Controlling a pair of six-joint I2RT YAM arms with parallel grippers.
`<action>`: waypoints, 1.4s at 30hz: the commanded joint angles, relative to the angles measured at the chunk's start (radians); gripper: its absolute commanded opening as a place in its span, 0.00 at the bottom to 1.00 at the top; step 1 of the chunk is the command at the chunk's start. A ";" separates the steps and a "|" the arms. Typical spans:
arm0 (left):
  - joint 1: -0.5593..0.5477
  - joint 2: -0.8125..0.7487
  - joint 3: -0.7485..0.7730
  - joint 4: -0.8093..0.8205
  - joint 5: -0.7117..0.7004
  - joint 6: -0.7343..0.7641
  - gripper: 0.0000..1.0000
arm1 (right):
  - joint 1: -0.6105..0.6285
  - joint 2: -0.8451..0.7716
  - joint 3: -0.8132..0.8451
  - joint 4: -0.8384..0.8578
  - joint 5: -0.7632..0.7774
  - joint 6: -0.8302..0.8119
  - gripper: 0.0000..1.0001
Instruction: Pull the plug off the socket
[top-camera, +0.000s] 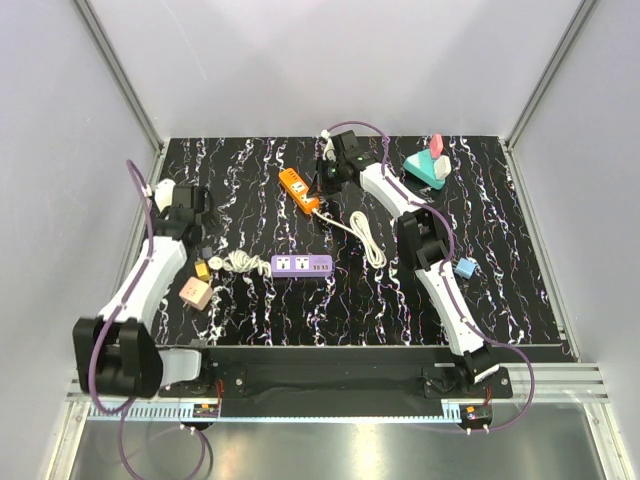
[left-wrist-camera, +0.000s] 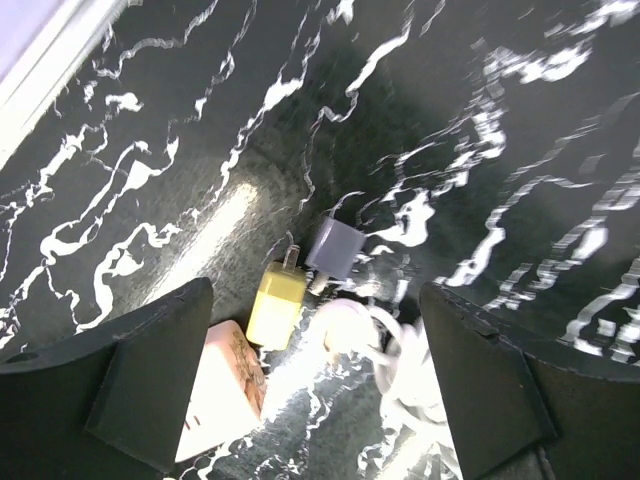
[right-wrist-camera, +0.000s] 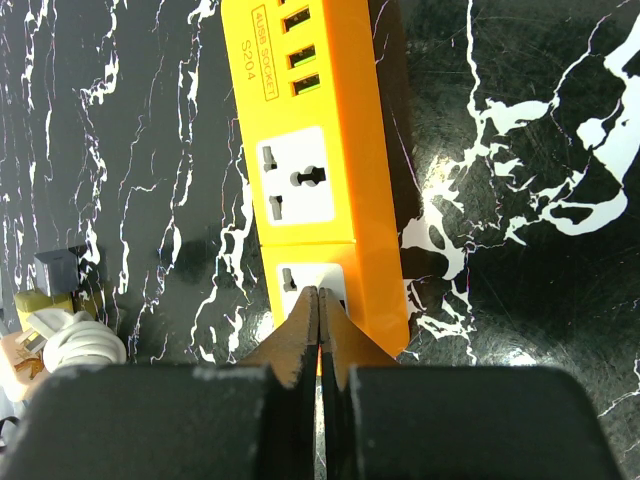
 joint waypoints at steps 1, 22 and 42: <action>-0.027 -0.101 -0.036 0.064 0.026 0.023 0.90 | 0.021 0.076 -0.017 -0.091 0.094 -0.037 0.00; -0.235 -0.531 -0.160 0.073 0.258 0.077 0.93 | 0.021 -0.214 0.029 -0.212 0.228 -0.066 0.78; -0.255 -0.534 -0.217 0.395 0.704 -0.038 0.88 | 0.018 -1.265 -1.120 -0.129 0.437 0.109 1.00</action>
